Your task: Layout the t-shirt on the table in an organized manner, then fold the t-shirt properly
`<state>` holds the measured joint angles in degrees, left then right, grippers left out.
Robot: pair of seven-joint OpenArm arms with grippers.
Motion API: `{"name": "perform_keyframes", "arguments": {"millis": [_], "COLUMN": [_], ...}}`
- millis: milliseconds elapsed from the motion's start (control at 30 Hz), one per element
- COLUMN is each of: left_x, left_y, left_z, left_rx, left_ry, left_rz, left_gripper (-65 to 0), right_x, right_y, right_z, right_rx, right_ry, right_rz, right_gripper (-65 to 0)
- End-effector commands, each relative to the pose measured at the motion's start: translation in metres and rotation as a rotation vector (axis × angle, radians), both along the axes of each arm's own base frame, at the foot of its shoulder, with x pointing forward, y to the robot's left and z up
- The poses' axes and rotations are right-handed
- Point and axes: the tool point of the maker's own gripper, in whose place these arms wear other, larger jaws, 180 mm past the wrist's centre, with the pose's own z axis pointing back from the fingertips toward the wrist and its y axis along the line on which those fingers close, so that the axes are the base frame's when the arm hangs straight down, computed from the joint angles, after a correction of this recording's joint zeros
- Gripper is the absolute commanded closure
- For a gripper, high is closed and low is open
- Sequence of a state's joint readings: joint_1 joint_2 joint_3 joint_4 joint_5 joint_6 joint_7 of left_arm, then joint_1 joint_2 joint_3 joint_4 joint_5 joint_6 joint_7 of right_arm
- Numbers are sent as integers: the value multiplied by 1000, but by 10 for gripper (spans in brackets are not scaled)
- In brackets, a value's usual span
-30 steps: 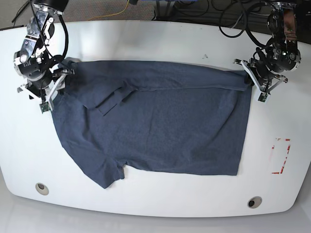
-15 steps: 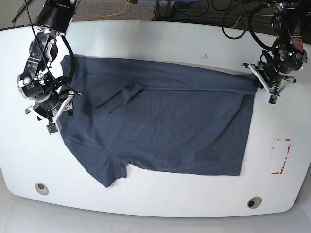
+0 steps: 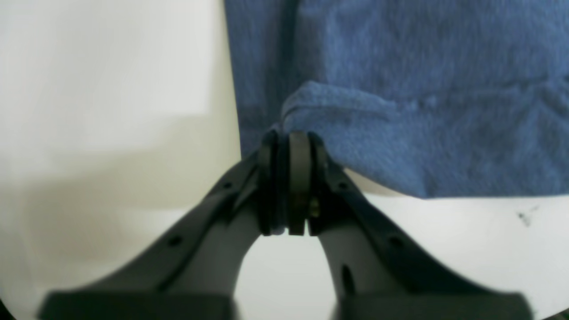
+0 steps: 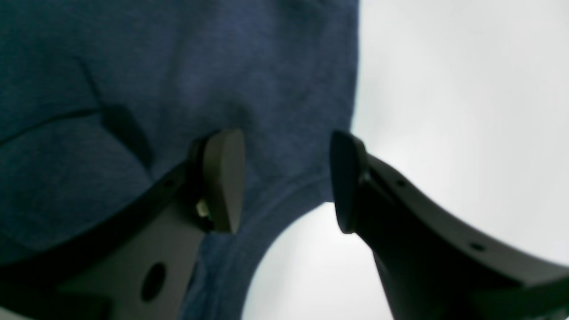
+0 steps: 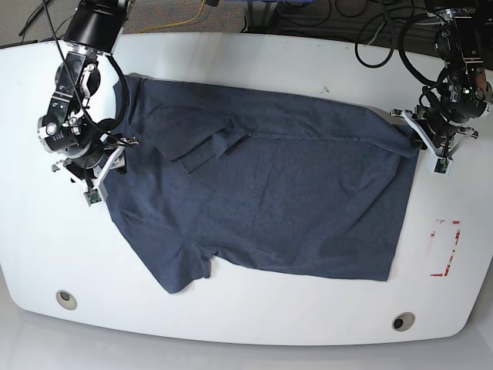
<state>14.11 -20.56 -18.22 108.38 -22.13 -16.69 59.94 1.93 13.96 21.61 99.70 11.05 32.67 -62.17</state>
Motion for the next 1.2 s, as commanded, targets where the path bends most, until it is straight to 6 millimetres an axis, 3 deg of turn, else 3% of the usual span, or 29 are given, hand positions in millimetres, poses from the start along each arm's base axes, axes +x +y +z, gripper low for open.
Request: {"name": "perform_keyframes", "arguments": {"millis": [0,167,433,700,867,1000,1167], "left_x": [6,7,9,28,46,54,60], "left_y": [2,3,8,30,45,46,34], "left_z": [11,12,14,29,50,60,63], "left_rx": [13,17,37,227,373,424,418], "left_ry": [-40,-41,-50,-78,-147,-212,-258], "left_rz": [-9,-8,5,21,26,10,-29], "left_gripper": [-163,-282,-359,-365,-362,-362,-362], "right_x": [10,11,11,12,11,7,1], "right_y": [0,10,16,25,25,26,28], "right_z": [14,12,10,8,7,2,-2], "right_rx": [-12,-15,-15,-16,-16,-14,-7], "right_ry": [-47,-39,-33,-25,-24,-13,-11], "right_rz": [17,53,71,99,100,102,107], "right_gripper": [-302,-300,-299,-297,-297,-297,-297]}}
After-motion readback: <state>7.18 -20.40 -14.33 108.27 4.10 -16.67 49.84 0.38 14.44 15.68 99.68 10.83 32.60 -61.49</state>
